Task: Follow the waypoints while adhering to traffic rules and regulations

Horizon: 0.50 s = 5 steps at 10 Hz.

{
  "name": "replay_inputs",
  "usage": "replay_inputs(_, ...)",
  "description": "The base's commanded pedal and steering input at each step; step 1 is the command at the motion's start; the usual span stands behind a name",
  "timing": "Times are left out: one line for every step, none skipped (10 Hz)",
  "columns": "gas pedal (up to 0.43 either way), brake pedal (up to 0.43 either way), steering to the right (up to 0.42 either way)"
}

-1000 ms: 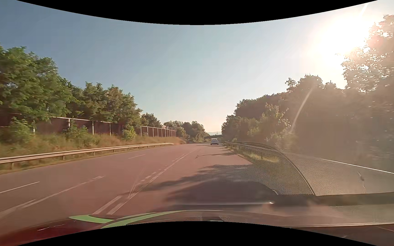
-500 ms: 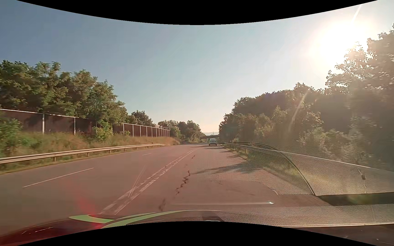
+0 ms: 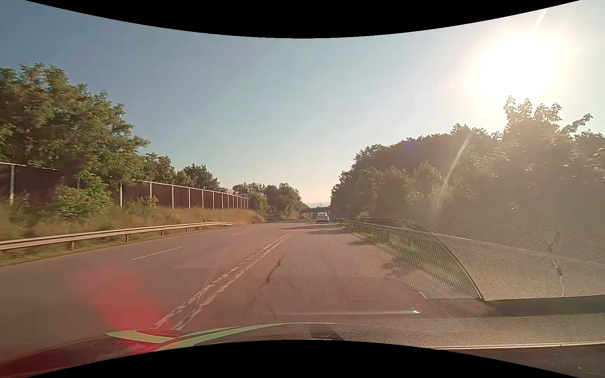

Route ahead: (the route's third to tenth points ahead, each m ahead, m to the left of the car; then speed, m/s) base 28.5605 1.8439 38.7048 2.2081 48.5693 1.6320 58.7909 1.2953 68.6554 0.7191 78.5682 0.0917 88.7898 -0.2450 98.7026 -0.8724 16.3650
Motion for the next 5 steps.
replay_inputs(0.0,0.213,0.016)
replay_inputs(0.0,0.22,0.015)
replay_inputs(0.0,0.213,0.015)
replay_inputs(0.0,0.213,0.014)
replay_inputs(0.0,0.201,0.013)
